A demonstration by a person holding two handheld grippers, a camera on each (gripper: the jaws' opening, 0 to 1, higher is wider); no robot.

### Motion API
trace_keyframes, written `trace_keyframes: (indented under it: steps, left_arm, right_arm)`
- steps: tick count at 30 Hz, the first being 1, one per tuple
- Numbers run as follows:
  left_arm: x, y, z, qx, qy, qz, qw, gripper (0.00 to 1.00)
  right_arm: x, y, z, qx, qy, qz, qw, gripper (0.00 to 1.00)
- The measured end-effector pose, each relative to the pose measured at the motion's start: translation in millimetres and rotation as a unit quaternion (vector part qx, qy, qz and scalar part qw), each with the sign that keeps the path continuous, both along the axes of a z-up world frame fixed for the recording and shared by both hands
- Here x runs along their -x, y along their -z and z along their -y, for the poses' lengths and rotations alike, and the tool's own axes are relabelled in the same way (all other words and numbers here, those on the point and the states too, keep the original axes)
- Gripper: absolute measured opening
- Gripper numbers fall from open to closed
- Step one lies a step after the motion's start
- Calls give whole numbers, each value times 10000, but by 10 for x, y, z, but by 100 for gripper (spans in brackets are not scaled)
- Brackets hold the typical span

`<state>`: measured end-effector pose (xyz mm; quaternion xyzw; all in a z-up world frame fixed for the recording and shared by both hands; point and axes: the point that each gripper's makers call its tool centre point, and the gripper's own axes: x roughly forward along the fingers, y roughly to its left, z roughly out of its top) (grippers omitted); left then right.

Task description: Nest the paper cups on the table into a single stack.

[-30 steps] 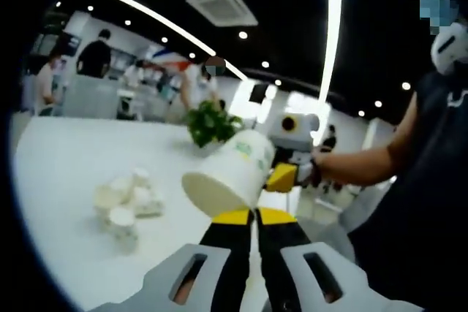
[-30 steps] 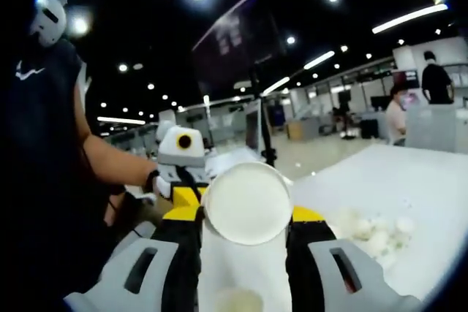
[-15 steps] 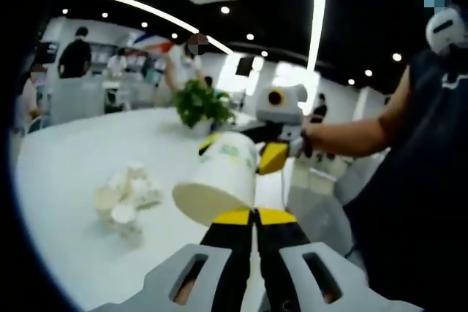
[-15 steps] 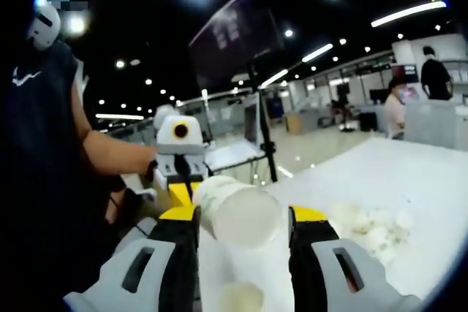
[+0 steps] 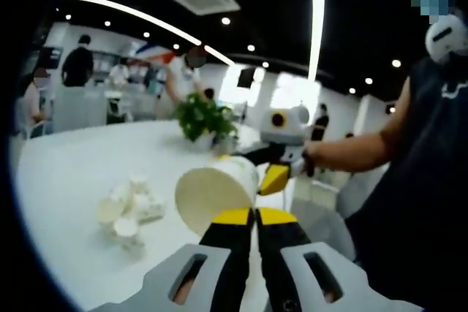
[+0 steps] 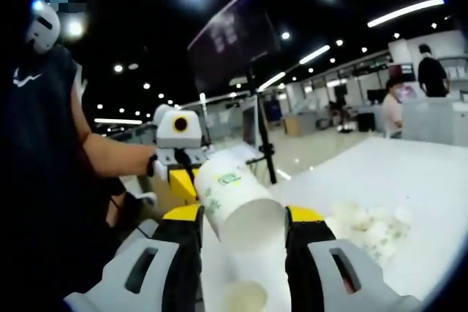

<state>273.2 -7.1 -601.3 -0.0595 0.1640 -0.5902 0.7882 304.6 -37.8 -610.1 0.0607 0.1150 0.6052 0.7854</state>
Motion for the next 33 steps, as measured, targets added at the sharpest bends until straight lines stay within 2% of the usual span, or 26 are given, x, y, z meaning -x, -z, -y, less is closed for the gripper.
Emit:
trace_keyframes:
  steps: [4,11,18,22,23,28,32,33]
  left_arm:
    - [-12,-51,32,132,-31,20,9999,1]
    - [25,-52,88,53,81,8,10000,0]
    - [60,-26,115,-251,265,-12,9993,0]
    - [41,119,110,-844,392,96,9956,0]
    - [41,150,124,-951,443,102,9944,0]
    - [22,141,190,-1133,539,151,9920,0]
    - [-54,189,209,-1541,560,366,9858,0]
    - [-66,187,221,-1639,561,268,9845,0]
  right_arm:
    - [17,-4,-9,-38,23,-31,10000,42]
    - [49,3,-14,-14,-7,-27,10000,42]
    - [89,36,-2,143,32,73,9999,43]
    - [-12,142,89,528,321,225,9978,50]
    - [-22,142,92,505,332,229,9979,53]
    - [-111,156,210,569,618,339,9959,59]
    - [-155,200,294,664,816,380,9937,64]
    - [-168,237,324,736,887,393,9926,67]
